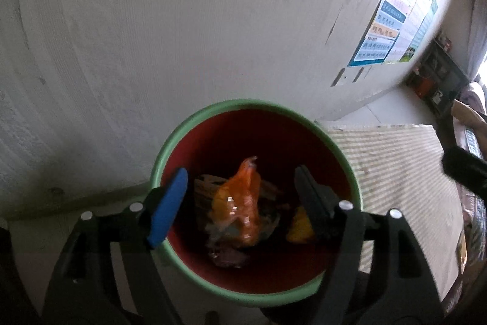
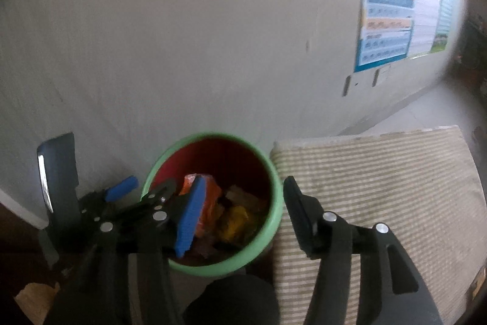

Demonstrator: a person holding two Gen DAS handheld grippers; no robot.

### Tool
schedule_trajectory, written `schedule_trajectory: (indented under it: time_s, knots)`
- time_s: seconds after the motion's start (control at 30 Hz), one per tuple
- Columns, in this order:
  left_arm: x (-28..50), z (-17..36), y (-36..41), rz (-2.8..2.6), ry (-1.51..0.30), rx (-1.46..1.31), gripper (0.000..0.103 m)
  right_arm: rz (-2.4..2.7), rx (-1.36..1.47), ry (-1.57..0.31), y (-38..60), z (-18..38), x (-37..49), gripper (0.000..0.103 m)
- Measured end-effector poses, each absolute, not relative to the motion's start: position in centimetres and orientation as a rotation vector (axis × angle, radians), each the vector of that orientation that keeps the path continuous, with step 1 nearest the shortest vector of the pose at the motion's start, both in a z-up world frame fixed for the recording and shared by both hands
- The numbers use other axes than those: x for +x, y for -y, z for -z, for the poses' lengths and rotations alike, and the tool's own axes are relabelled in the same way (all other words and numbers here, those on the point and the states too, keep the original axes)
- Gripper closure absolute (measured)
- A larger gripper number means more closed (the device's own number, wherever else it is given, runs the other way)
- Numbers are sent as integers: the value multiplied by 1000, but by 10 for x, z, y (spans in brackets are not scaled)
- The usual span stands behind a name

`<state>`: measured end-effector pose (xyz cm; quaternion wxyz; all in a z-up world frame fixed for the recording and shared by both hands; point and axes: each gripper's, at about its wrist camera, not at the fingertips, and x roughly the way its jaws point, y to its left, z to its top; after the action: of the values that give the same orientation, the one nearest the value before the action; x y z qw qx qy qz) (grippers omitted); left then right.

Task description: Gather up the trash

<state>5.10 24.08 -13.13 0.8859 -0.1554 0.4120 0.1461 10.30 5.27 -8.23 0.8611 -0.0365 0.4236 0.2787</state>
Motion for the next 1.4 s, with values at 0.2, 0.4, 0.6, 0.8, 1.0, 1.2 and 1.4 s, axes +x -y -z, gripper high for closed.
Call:
schedule_trajectory:
  time_s: [0.2,0.4,0.6,0.8,1.0,1.2,1.4]
  knots:
    - [45,83,-191,-256,-734,-233,9,-440,-59,-738,15,53,76,42]
    - [37,27,-123,-207,-597,-123,5,-268,-6,-620,93,26,41,23]
    - [20,-23,-59,-181,-504,-46,5,-152,57,-562,147,13,14,14]
    - [6,-50,-22,-164,-467,-20,5,-76,93,-491,180,3,-6,7]
    - [-4,-66,3,-127,-429,-9,5,13,139,-410,204,-5,-22,7]
    - [-13,-74,25,-95,-412,6,5,109,110,-353,218,-7,-29,7]
    - [-14,-79,34,-73,-415,8,5,116,151,-356,230,-7,-31,7]
